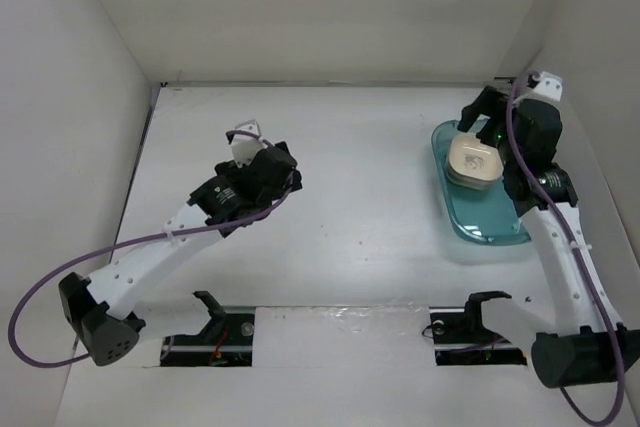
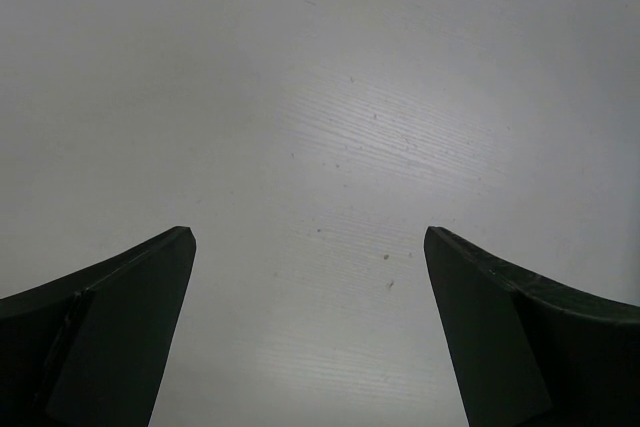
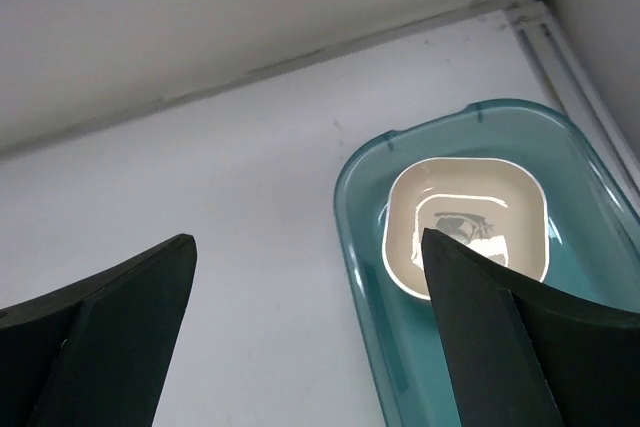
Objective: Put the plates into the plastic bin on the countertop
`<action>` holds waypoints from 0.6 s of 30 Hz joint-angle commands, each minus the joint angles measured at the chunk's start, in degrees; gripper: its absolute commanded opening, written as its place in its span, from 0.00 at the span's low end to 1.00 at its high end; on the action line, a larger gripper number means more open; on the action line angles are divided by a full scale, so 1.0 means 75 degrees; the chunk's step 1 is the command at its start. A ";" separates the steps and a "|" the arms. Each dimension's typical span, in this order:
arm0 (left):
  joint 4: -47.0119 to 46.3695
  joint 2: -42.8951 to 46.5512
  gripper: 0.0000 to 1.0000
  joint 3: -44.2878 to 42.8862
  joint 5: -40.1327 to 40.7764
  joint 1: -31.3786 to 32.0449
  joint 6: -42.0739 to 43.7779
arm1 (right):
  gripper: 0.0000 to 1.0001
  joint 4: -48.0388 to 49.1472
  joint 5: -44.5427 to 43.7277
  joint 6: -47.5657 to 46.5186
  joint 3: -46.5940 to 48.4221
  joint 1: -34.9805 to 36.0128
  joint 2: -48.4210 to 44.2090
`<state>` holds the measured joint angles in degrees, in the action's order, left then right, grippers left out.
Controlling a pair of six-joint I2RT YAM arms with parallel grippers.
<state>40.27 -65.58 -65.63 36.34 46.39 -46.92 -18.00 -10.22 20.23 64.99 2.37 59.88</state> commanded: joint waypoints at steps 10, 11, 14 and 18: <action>0.1146 0.2379 1.00 -0.0018 0.2432 -0.0010 0.0127 | 1.00 -0.3516 -0.1004 -0.2767 0.0276 0.3092 -0.2778; 0.1146 0.2567 1.00 0.0066 0.2432 -0.0010 0.0034 | 1.00 -0.3738 -0.1005 -0.2767 0.0461 0.3175 -0.2978; 0.1146 0.3246 1.00 0.0441 0.2362 -0.0010 -0.0190 | 1.00 -0.4501 -0.0782 -0.2767 0.0872 0.3316 -0.3553; 0.1146 0.3751 1.00 0.0698 0.2163 -0.0010 -0.0435 | 1.00 -0.5169 -0.0677 -0.2849 0.1224 0.3317 -0.3975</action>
<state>48.10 -38.35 -62.08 50.65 46.37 -46.41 -50.74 -14.79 0.51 71.99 26.72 30.59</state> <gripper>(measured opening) 0.993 0.999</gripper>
